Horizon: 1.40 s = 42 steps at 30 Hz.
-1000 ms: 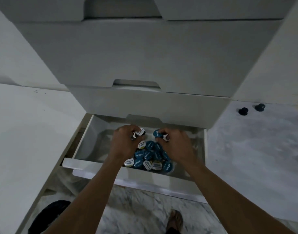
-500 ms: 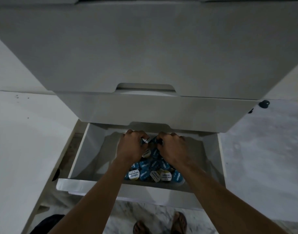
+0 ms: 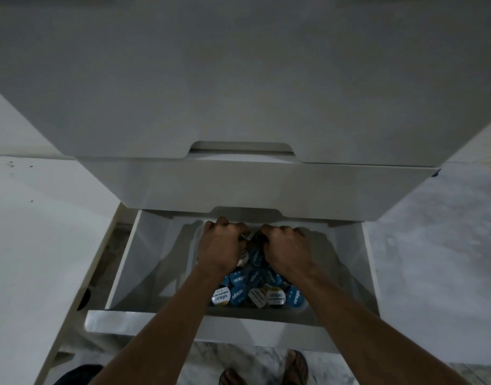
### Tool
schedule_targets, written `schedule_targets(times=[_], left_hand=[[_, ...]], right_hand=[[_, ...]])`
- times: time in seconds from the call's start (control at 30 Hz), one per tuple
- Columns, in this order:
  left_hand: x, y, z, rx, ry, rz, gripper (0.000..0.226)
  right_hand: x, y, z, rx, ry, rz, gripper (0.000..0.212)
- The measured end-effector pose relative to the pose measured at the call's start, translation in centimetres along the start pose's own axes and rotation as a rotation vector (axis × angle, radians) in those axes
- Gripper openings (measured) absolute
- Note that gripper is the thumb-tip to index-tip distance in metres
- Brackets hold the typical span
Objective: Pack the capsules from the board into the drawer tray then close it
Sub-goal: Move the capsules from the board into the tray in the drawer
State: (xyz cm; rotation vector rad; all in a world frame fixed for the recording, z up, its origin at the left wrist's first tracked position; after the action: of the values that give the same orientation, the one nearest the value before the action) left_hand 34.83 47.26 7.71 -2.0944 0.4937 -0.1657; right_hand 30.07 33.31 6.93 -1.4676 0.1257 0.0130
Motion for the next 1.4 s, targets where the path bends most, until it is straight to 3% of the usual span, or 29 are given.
schedule_targets(times=[0.37, 0.7, 1.13, 1.4], left_hand=[[-0.4, 0.1, 0.2, 0.064, 0.047, -0.05, 0.026], [-0.3, 0.5, 0.6, 0.107, 0.013, 0.011, 0.02], [-0.4, 0.3, 0.9, 0.056, -0.004, 0.019, 0.018], [-2.2, -2.0, 0.2, -0.091, 0.009, -0.04, 0.02]], right_hand=[[-0.1, 0.3, -1.5, 0.096, 0.001, -0.018, 0.021], [0.4, 0.1, -2.0, 0.146, 0.039, 0.075, 0.021], [0.8, 0.3, -1.9, 0.086, 0.046, 0.088, 0.025], [-1.7, -2.3, -1.9, 0.25, 0.108, 0.062, 0.03]])
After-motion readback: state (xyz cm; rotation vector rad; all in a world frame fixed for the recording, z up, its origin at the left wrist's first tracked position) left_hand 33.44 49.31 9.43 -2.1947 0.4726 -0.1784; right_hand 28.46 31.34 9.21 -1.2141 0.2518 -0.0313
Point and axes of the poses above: each hand's wrist, its own x-axis towards the middle knuckle, its own y-axis out of the palm, z = x × y, the point moved 2 cm from there along x, towards the middle knuckle, and after that the axes turned 15 degrees about -x, right-handed, at the moved point
